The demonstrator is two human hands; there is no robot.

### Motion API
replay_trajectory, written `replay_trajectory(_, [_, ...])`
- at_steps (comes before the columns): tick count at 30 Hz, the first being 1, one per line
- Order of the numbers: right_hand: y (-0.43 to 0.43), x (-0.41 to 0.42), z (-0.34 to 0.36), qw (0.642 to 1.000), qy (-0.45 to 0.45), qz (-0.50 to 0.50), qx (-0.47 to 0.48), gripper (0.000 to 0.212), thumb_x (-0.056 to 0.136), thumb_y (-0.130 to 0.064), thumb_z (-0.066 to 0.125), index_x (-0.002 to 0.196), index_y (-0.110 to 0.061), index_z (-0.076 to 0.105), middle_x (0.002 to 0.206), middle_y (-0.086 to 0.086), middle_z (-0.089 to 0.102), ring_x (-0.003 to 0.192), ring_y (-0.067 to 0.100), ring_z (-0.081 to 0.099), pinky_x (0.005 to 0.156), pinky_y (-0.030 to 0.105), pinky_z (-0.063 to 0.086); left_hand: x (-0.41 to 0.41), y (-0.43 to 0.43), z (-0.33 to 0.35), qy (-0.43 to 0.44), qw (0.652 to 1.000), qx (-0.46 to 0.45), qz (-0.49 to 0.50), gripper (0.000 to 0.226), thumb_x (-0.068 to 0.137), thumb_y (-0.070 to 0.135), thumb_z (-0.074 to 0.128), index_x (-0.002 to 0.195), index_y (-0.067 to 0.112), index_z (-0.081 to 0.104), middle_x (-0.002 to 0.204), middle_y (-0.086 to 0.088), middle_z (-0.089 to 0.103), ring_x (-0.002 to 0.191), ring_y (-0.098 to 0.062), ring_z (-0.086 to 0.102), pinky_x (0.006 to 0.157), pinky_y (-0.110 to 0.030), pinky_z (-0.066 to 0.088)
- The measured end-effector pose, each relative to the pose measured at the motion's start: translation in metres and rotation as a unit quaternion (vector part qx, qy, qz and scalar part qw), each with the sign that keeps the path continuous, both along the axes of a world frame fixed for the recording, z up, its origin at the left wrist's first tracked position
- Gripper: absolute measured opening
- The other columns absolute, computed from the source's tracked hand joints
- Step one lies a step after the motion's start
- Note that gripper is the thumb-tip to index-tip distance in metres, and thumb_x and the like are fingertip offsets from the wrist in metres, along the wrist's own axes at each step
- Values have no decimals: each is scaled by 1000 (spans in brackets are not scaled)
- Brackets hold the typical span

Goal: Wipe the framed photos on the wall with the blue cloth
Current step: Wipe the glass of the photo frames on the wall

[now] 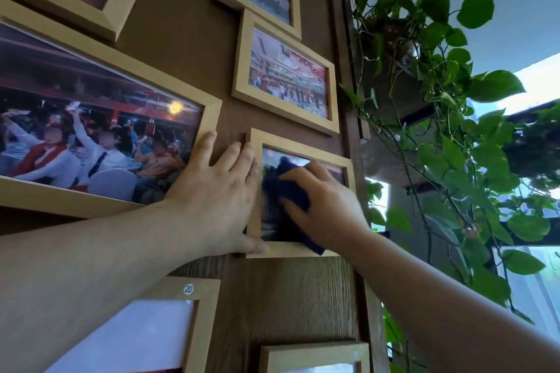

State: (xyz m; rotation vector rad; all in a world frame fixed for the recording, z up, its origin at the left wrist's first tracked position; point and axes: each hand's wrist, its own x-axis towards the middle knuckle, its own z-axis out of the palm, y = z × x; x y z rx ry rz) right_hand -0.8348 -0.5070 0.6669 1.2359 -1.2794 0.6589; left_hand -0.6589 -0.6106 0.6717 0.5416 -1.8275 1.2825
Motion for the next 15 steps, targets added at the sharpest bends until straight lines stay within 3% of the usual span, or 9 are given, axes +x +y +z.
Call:
replay_trajectory(3, [0,3,-6,1000,19,-10,1,37,83,-46,52,117,-32,47,111,-3,53,76,20,58,53,33,50,0,1,0,2,1000,5,2,127,61,93,20,146,1,-1,158,-22,4,144,-36,6,112,-64,0])
replay_trajectory(10, [39,-63,-26,976,-139,-165,-36,33,86,-45,48,117,-35,46,115,-2,53,76,23,59,57,34,50,-2,0,-2,3,1000,23,6,131,58,95,20,146,1,-3,159,-21,-1,145,-34,2,112,-65,-3])
replay_trajectory(15, [29,-34,-34,992,-96,-80,6,33,86,-42,52,117,-31,49,113,-2,54,76,24,59,58,36,52,-2,2,-1,5,1000,30,-2,129,60,93,26,146,1,-1,159,-22,1,145,-35,4,112,-64,-3])
